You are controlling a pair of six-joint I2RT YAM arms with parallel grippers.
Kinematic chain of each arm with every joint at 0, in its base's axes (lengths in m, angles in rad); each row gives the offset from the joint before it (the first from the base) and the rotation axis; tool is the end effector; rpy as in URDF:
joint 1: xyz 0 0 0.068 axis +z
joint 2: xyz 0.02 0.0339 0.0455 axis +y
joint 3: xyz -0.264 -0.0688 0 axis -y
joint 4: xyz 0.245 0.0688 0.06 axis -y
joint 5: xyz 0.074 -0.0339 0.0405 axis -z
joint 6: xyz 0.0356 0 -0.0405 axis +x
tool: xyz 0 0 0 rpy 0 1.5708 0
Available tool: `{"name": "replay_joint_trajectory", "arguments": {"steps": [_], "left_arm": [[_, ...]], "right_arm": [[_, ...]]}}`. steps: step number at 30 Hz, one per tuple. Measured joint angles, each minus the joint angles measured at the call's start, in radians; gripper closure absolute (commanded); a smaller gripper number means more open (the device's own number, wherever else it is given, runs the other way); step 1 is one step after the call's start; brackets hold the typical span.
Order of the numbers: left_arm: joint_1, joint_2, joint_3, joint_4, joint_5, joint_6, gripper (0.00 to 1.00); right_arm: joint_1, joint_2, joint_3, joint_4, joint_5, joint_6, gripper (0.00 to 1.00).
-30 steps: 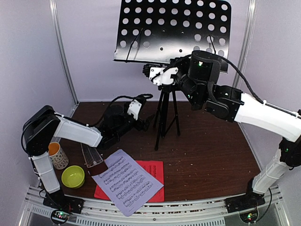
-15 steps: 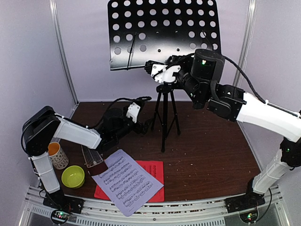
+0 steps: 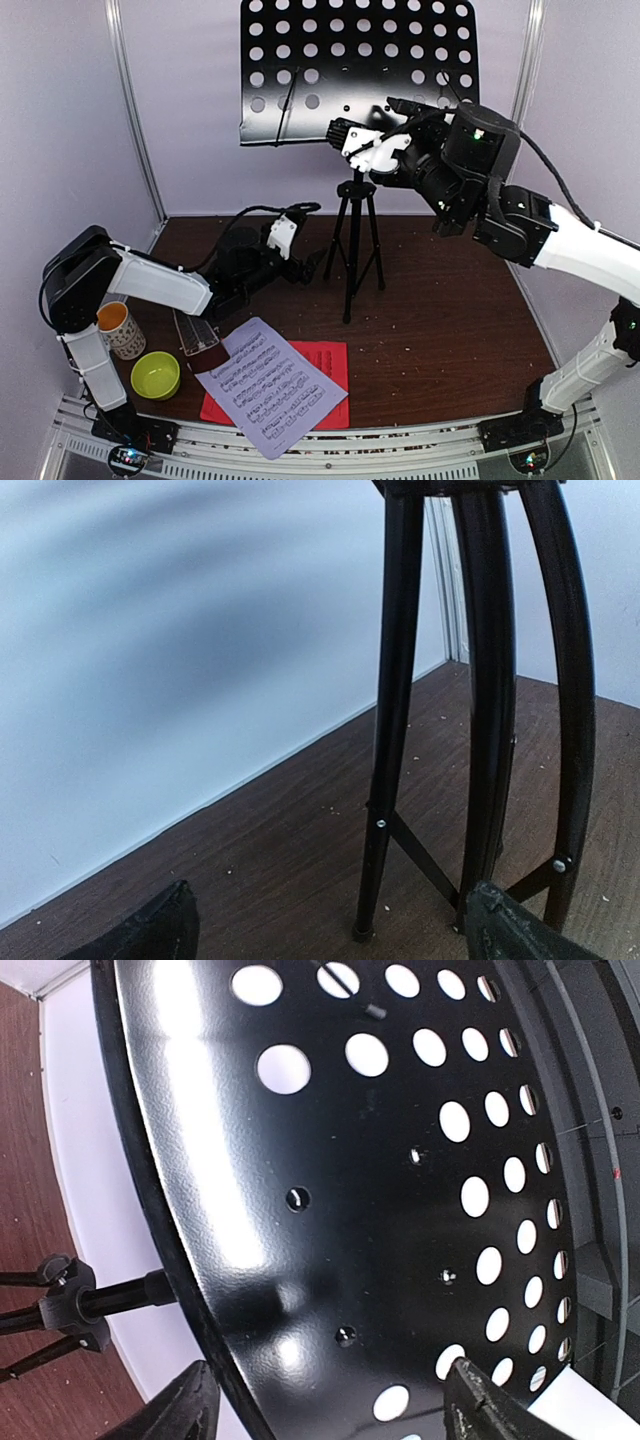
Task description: Set up the instrument practice props
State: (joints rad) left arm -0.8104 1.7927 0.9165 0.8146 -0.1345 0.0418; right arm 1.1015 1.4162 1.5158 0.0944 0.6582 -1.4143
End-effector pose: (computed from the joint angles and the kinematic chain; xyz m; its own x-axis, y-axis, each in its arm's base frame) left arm 0.2723 -0.2794 0.2145 -0.0162 0.0772 -0.9969 0.6270 0.7774 0.0500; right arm 0.1630 0.2732 0.4781 0.4424 -0.8554 -0.2694 0.0185 0.3090 -0.9509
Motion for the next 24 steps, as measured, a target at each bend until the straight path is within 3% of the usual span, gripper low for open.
{"name": "replay_joint_trajectory", "arguments": {"steps": [4, 14, 24], "left_arm": [[0.000, -0.002, 0.000, -0.024, 0.000, -0.006, 0.02], [0.000, -0.073, 0.000, -0.084, 0.000, -0.058, 0.02], [0.000, -0.166, -0.085, -0.089, 0.084, -0.123, 0.02]], "right_arm": [[0.017, -0.048, -0.043, 0.016, -0.019, 0.037, 0.09], [0.077, -0.249, -0.204, 0.025, -0.111, 0.241, 0.05], [0.088, -0.423, -0.464, -0.048, -0.249, 0.706, 0.00]]}}
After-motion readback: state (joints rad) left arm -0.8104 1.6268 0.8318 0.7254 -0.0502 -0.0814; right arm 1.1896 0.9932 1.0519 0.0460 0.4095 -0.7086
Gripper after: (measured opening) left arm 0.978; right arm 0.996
